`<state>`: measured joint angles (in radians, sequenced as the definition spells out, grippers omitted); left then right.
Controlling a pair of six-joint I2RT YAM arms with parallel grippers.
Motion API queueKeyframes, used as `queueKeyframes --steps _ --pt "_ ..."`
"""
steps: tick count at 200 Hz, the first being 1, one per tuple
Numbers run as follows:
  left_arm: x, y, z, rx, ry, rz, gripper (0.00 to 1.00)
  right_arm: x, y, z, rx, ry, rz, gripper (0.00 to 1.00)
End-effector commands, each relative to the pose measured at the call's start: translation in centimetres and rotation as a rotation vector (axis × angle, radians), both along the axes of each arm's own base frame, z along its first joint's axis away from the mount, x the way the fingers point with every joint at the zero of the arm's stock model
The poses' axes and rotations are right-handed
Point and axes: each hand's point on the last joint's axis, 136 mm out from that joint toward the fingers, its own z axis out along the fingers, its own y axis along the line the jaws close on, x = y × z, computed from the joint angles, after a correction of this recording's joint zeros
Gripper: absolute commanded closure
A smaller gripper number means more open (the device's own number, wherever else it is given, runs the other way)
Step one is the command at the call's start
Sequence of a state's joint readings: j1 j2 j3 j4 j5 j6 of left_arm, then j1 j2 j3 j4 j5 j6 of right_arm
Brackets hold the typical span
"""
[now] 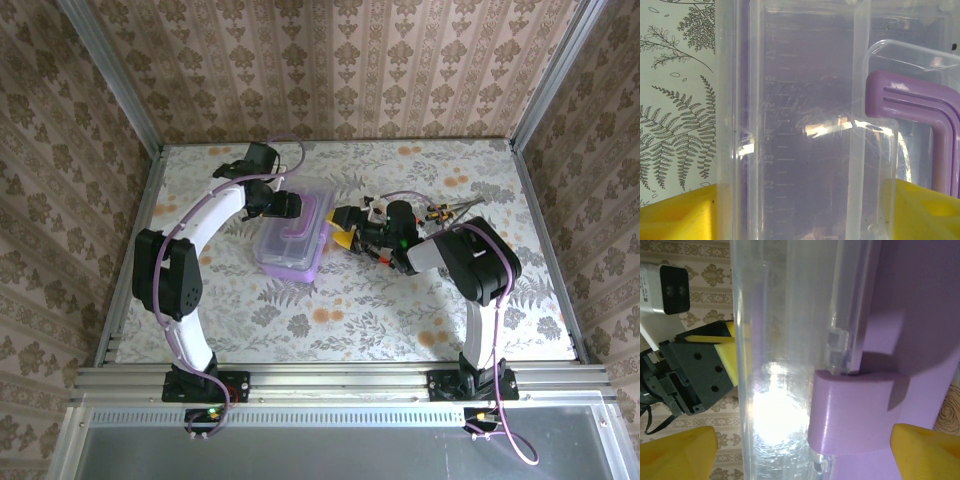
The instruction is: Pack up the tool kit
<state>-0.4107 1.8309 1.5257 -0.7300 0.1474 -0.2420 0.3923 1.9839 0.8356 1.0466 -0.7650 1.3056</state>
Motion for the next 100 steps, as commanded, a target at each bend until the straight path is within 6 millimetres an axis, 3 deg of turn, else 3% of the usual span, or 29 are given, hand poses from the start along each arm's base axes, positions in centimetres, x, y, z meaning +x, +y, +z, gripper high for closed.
queueKeyframes --steps 1,100 --pt "-1.84 0.94 -4.91 0.048 0.152 0.000 0.31 0.38 0.34 -0.53 0.004 0.018 0.020 0.09" --pt "-1.92 0.77 -4.96 0.042 0.157 -0.002 0.31 0.57 0.87 -1.19 0.031 0.038 0.022 0.09"
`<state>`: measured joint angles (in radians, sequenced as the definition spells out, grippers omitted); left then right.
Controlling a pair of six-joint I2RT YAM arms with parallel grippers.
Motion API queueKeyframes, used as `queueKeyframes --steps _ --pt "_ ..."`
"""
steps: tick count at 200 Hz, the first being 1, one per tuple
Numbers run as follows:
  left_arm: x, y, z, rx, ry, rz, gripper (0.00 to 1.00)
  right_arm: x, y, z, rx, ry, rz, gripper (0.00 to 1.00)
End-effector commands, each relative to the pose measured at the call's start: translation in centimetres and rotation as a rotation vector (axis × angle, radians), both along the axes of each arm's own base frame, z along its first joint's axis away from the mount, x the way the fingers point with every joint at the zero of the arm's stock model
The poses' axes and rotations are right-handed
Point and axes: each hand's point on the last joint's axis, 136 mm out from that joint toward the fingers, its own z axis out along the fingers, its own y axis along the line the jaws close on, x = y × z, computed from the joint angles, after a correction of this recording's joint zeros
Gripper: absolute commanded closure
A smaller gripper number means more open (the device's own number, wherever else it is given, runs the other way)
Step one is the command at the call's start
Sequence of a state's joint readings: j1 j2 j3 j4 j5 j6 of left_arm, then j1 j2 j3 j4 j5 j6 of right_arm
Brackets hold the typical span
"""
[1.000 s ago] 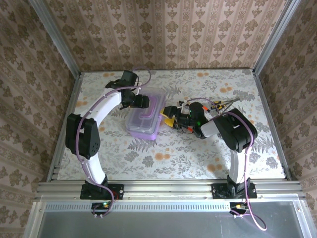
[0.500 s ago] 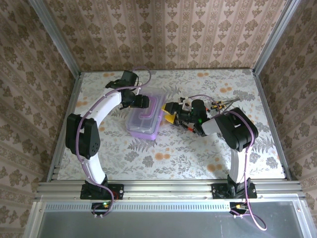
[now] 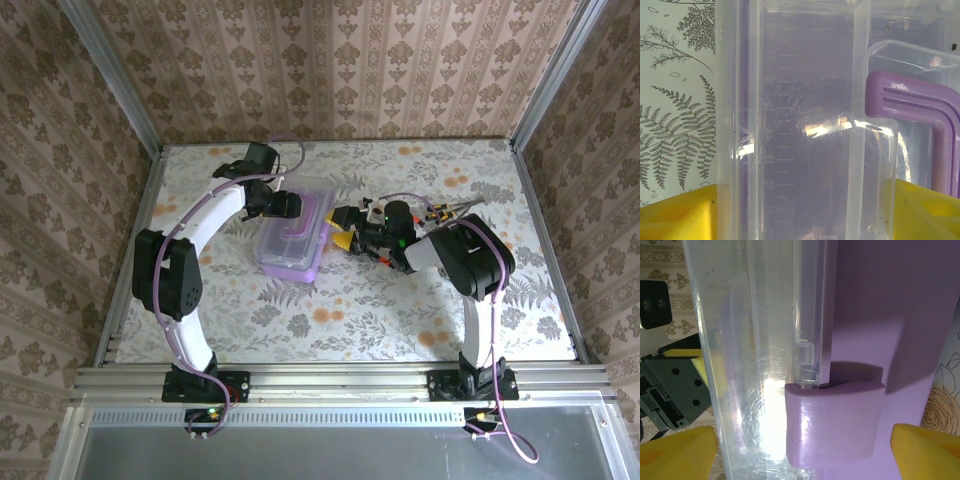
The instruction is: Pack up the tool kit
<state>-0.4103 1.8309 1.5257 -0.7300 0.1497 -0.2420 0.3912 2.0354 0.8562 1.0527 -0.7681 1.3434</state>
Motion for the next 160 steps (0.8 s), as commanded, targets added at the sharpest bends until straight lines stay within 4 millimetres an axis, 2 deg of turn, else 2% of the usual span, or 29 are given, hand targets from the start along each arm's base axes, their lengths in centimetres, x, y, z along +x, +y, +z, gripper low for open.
queueKeyframes --steps 1,81,110,160 --pt "-1.9 0.8 -5.0 0.043 0.155 -0.002 0.31 0.1 0.7 0.3 0.026 -0.018 0.025 0.09" --pt "-1.9 0.7 -5.1 0.043 0.157 -0.003 0.31 0.4 1.3 0.5 0.058 -0.017 0.025 0.08" --pt "-1.9 0.7 -5.2 0.045 0.159 -0.003 0.31 0.1 1.9 1.6 0.103 -0.039 0.021 0.06" --pt "-2.0 0.5 -5.2 0.041 0.160 -0.008 0.31 -0.1 2.7 1.4 0.115 -0.038 0.023 0.06"
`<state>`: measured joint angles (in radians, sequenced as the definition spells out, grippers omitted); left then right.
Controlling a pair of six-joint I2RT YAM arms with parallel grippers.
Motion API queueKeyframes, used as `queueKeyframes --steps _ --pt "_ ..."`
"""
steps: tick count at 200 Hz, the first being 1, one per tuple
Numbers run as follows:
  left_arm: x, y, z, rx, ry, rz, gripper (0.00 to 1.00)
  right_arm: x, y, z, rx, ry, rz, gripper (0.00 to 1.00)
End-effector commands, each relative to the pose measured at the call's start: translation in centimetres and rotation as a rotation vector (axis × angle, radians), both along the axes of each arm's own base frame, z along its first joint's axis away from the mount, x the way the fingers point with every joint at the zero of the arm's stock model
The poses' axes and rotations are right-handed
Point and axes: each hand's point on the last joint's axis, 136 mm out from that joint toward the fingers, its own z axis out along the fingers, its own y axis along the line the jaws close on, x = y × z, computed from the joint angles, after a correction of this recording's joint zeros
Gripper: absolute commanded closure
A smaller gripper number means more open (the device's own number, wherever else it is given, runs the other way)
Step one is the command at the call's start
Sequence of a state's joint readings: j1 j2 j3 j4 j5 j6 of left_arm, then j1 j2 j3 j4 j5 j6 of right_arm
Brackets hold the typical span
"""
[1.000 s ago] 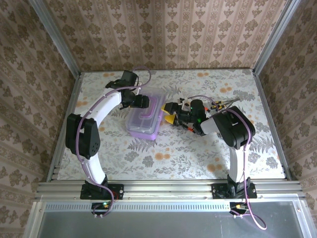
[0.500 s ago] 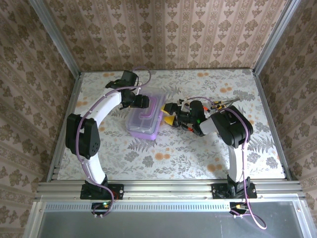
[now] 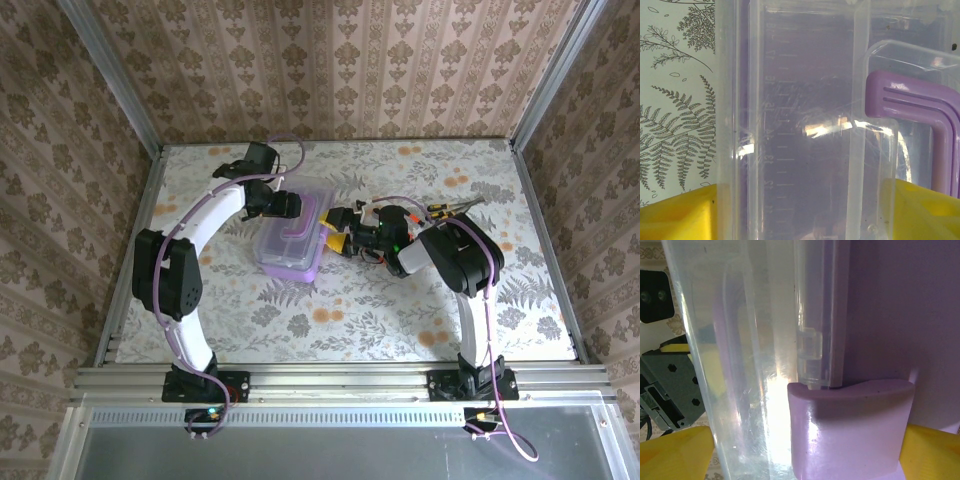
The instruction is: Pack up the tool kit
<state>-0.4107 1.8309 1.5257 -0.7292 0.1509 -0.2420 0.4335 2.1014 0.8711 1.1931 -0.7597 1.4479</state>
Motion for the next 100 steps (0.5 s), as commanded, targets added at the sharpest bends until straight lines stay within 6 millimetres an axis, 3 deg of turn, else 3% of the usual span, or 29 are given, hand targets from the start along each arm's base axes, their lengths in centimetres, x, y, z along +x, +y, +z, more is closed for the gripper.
queueKeyframes --steps 1,34,100 --pt "-2.0 0.5 -5.2 0.043 0.160 -0.010 0.31 0.4 0.8 1.3 0.043 -0.052 -0.001 0.06" --pt "-2.1 0.5 -5.4 0.052 0.164 -0.010 0.32 0.1 0.9 1.7 0.057 -0.057 0.001 0.08" --pt "-2.0 0.9 -5.9 0.085 0.164 -0.003 0.32 0.2 1.0 5.4 0.096 -0.130 0.011 0.09"
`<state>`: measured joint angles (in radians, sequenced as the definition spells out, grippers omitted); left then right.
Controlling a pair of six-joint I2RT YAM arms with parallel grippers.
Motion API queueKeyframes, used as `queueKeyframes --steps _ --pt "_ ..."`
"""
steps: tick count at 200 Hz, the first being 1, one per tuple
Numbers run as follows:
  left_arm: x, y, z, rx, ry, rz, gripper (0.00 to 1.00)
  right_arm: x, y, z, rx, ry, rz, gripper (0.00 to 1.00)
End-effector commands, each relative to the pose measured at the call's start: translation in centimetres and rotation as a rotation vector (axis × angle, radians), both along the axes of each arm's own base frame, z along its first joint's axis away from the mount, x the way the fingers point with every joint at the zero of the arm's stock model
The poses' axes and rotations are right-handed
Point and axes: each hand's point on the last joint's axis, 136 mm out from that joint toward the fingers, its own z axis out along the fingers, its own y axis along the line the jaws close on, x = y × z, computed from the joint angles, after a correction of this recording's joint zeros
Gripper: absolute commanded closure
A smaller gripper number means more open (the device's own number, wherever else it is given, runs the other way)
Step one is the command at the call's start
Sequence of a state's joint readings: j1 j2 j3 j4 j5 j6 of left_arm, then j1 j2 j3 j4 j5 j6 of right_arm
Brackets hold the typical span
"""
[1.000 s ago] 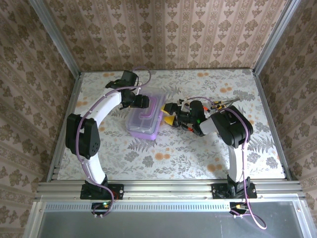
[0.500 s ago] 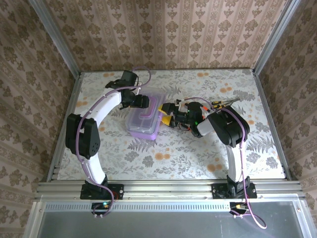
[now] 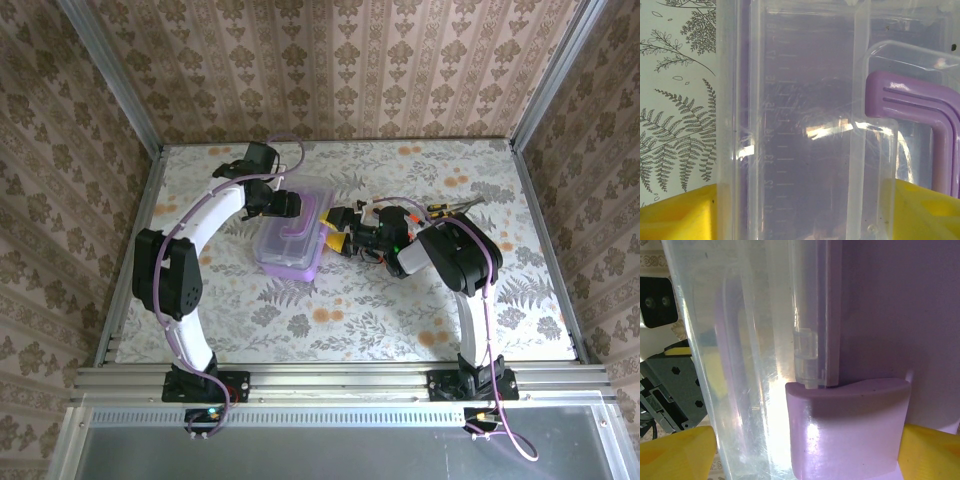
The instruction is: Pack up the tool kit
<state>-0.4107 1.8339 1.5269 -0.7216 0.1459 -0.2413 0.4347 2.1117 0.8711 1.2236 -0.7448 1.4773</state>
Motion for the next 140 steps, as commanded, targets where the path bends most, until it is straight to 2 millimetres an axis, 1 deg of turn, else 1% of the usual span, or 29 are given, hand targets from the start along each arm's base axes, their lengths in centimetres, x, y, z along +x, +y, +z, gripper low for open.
queueKeyframes --steps 1,66,88,110,140 --pt "-2.2 1.0 -5.9 0.083 0.173 -0.003 0.32 0.0 1.0 5.4 0.078 -0.140 0.026 0.09" --pt "-2.2 1.9 -7.0 0.168 0.164 0.002 0.34 0.0 0.5 7.6 0.098 -0.184 0.021 0.11" --pt "-2.2 2.2 -8.0 0.195 0.180 0.002 0.34 0.0 0.5 8.0 0.103 -0.194 0.023 0.11" --pt "-2.2 2.7 -8.8 0.225 0.190 0.010 0.35 0.3 0.1 8.7 0.110 -0.210 0.009 0.11" --pt "-2.3 3.1 -9.7 0.250 0.200 0.014 0.35 1.3 -0.6 10.8 0.151 -0.213 -0.006 0.11"
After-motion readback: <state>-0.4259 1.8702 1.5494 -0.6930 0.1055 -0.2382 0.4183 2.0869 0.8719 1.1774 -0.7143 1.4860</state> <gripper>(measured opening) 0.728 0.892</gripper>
